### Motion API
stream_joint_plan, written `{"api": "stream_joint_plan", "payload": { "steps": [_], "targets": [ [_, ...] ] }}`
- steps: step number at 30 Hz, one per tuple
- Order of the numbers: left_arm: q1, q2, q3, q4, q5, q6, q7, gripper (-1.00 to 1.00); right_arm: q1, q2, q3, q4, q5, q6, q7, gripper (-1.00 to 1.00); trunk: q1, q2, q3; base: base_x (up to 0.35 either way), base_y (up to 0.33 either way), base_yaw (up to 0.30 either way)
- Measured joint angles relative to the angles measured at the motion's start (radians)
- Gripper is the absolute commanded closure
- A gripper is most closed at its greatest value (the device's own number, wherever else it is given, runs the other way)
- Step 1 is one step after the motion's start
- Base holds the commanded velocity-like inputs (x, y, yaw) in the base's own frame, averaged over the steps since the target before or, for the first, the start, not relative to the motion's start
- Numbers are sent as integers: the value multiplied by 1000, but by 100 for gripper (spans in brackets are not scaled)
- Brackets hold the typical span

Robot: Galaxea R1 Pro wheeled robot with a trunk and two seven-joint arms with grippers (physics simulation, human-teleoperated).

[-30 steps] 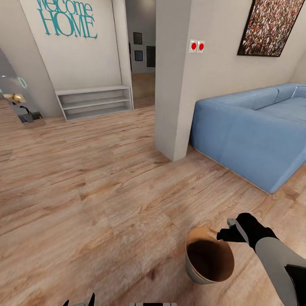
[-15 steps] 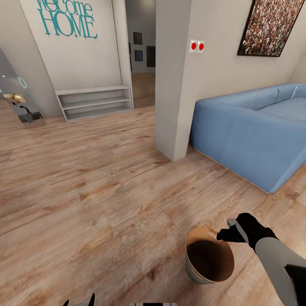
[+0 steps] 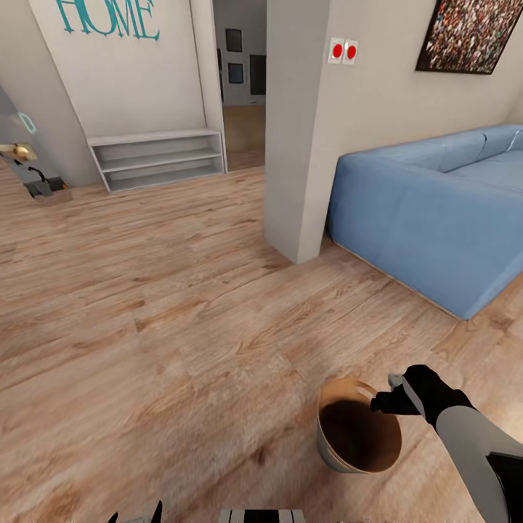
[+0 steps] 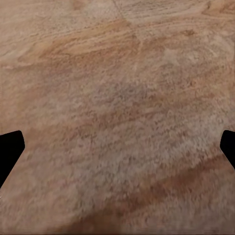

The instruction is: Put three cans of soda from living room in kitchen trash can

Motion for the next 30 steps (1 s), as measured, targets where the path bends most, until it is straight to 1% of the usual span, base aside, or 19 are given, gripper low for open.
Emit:
{"api": "stream_joint_plan", "payload": {
  "steps": [15,21,30],
  "targets": [
    [0,0,-3,0,0,-1,1,-100,0,0,0,0,-1,0,0,-100,0,0,0,0,0,0],
    [0,0,-3,1,-1,-1,1,-100,0,0,0,1,-1,0,0,-100,3,-1,-23,0,0,0],
    [0,0,-3,0,0,-1,1,-100,0,0,1,2,-1,0,0,-100,3,-1,-23,0,0,0]
  ]
}}
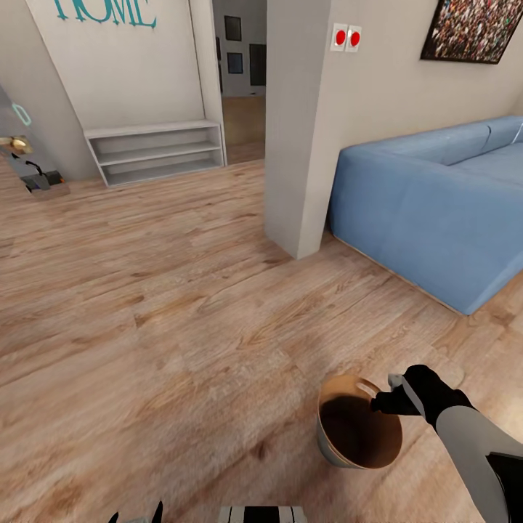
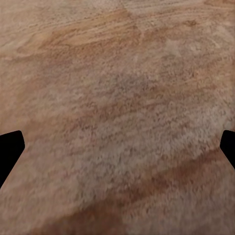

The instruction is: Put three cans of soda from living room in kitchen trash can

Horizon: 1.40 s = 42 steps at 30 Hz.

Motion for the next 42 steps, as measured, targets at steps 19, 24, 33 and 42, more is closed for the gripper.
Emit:
{"api": "stream_joint_plan", "payload": {
  "steps": [19,24,33,42],
  "targets": [
    [0,0,0,0,0,0,0,-100,-1,-1,4,-2,18,-5,-2,100,0,0,0,0,0,0],
    [0,0,-1,1,-1,1,0,-100,1,0,0,0,-6,-2,1,100,-1,0,8,0,0,0],
    [-1,0,-1,1,-1,2,1,-100,2,1,-2,0,-14,-3,2,100,-5,3,42,0,0,0],
    [-2,0,-2,1,-1,10,1,-100,3,1,0,3,10,-34,-1,100,-9,5,77,0,0,0]
  ]
}}
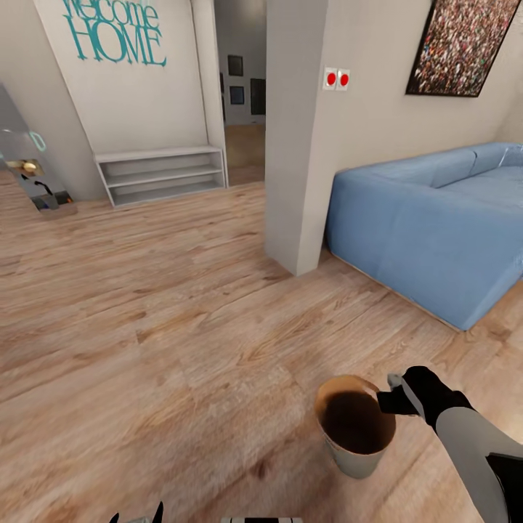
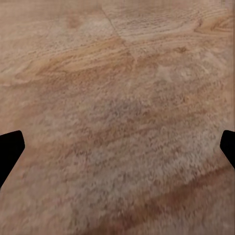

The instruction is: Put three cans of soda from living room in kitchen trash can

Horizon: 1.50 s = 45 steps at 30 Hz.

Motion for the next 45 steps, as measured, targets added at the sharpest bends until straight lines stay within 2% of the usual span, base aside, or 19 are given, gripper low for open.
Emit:
{"api": "stream_joint_plan", "payload": {
  "steps": [15,17,19,30,36,45],
  "targets": [
    [0,0,0,2,-2,0,0,-100,9,9,2,6,-5,-22,-4,100,-7,4,58,0,0,0],
    [0,0,0,2,-2,0,0,-100,9,9,1,6,-6,-35,-3,100,-8,4,66,0,0,0],
    [0,0,0,2,-2,0,0,-100,17,9,-2,8,-11,-80,3,100,-9,4,74,0,0,0],
    [0,0,0,1,-2,0,0,-100,35,13,2,12,-6,-106,8,100,-13,7,116,0,0,0],
    [0,0,0,1,-2,1,0,-100,51,16,3,12,-8,-109,9,100,-16,8,146,0,0,0],
    [0,0,0,1,-2,2,0,-100,93,20,-1,8,-10,-184,13,100,-20,10,194,0,0,0]
  ]
}}
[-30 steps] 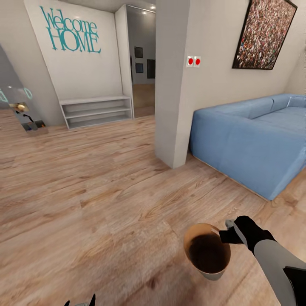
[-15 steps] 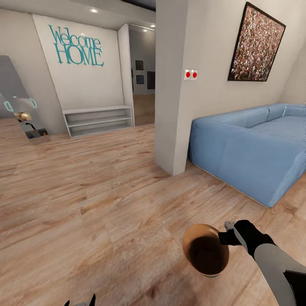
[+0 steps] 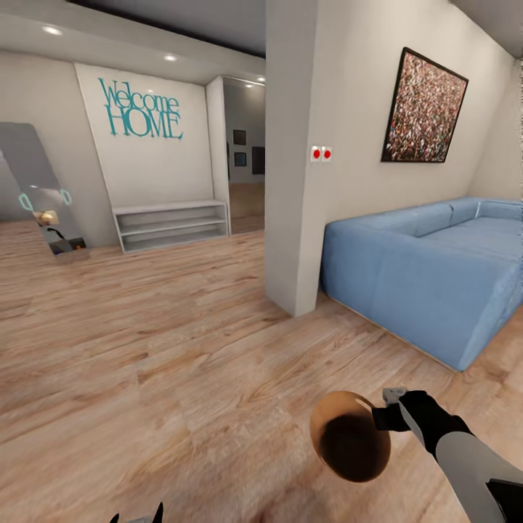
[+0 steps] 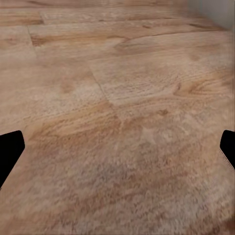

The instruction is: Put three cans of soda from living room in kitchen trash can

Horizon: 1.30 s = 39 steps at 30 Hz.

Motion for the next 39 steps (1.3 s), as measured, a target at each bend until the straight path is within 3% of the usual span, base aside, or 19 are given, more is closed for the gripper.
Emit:
{"api": "stream_joint_plan", "payload": {
  "steps": [5,13,19,21,25,30,33,38,39],
  "targets": [
    [0,0,0,0,0,1,0,-100,6,-2,-3,-1,-4,-37,1,100,-2,1,26,0,0,0],
    [0,0,0,0,0,2,0,-100,24,-10,-6,-2,-2,-75,5,100,-33,57,53,0,0,0],
    [0,0,0,0,0,2,0,-100,29,-14,-4,-5,1,-65,80,100,-56,99,72,0,0,0],
    [0,1,0,0,0,2,0,-100,28,-14,-9,-8,-14,-43,111,100,-63,113,79,0,0,0],
    [0,1,0,0,0,2,0,-100,28,-15,-2,-7,12,56,142,100,-79,141,91,0,0,0],
    [0,2,0,0,0,2,0,-100,27,-15,-9,-13,-5,96,165,100,-98,176,107,0,0,0],
    [0,2,0,0,0,2,0,-100,27,-15,-5,-11,13,111,169,100,-109,197,116,0,0,0],
    [0,2,0,0,0,2,0,-100,27,-16,-4,-14,13,213,174,100,-129,232,132,0,0,0],
    [0,2,0,0,0,2,0,-100,25,-18,-6,-18,11,262,176,100,-133,239,135,0,0,0]
  ]
}}
